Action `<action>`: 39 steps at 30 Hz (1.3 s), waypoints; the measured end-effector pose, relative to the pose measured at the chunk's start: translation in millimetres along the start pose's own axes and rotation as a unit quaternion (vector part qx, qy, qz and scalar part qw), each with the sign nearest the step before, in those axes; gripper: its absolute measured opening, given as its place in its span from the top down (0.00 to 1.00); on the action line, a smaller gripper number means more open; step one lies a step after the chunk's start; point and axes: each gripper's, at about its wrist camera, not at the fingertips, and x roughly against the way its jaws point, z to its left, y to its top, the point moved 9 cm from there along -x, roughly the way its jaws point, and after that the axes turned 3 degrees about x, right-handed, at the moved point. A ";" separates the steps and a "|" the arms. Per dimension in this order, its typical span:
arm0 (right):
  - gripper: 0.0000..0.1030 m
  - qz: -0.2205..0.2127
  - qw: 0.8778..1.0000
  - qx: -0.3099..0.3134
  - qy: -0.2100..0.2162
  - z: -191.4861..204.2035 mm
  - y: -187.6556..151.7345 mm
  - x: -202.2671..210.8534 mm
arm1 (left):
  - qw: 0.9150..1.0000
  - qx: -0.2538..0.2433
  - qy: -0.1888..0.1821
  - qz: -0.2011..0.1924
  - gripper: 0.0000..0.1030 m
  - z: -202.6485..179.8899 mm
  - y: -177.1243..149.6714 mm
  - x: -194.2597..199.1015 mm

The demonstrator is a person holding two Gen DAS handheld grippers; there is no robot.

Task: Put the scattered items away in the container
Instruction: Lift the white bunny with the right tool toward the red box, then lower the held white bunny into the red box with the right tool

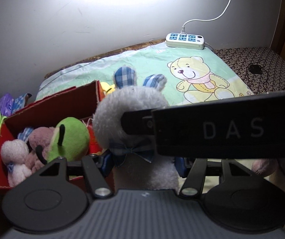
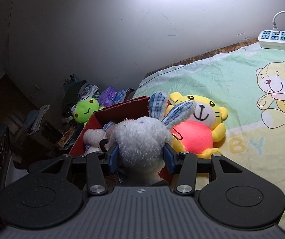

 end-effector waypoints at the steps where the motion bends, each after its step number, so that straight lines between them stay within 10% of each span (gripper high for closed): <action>1: 0.52 -0.001 1.000 0.003 0.001 5.2 0.8 -3.8 | 1.000 0.001 0.004 -0.002 0.42 6.2 0.0 1.8; 20: 0.52 -0.026 0.998 0.036 0.035 93.7 30.3 -88.3 | 0.997 0.022 0.068 -0.037 0.42 133.1 12.8 14.9; 39: 0.52 0.026 0.999 0.005 0.022 99.0 14.1 -161.6 | 0.997 0.042 0.066 0.010 0.41 193.1 -8.2 -37.9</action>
